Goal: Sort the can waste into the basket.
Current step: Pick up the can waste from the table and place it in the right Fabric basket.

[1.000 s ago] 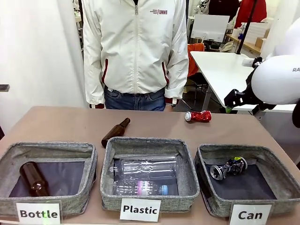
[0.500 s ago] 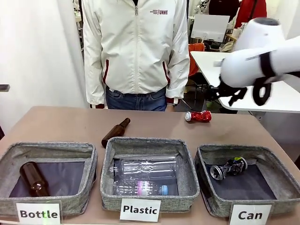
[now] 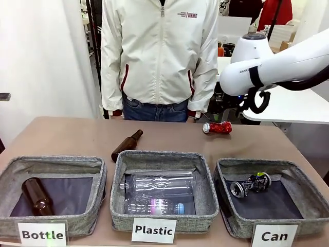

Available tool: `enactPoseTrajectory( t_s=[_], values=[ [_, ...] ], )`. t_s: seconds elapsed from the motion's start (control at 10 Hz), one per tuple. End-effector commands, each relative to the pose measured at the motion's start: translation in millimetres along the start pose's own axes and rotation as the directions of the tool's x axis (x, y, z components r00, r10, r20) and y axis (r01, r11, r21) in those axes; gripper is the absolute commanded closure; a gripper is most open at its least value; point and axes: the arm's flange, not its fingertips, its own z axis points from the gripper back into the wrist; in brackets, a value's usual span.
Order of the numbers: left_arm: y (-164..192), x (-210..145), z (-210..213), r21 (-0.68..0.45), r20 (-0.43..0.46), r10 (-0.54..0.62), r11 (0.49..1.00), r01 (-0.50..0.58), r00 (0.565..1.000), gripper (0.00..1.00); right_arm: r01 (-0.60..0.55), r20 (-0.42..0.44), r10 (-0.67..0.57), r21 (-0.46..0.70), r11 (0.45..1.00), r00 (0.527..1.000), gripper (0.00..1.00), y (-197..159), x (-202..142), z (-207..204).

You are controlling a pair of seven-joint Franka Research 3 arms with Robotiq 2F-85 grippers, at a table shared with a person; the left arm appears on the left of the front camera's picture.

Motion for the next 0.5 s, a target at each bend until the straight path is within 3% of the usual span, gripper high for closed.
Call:
enactPoseTrajectory(
  t_s=[0.0,0.3,0.4],
  values=[
    [-3.2,-2.3,1.0,-0.003,-0.012,0.003,1.0,-0.003,1.0,0.0,-0.028,0.011,0.028,-0.002,1.0,1.0,0.0,6.6,-2.2,-2.5],
    [-3.2,-2.3,1.0,-0.003,-0.012,0.003,1.0,-0.003,1.0,0.0,-0.005,-0.001,0.005,-0.001,1.0,1.0,0.0,2.0,-0.3,0.3],
    [-3.2,-2.3,1.0,-0.003,-0.012,0.003,1.0,-0.003,1.0,0.0,-0.085,-0.016,0.086,0.049,0.995,0.996,0.0,-10.4,9.2,-1.0]
  ],
)
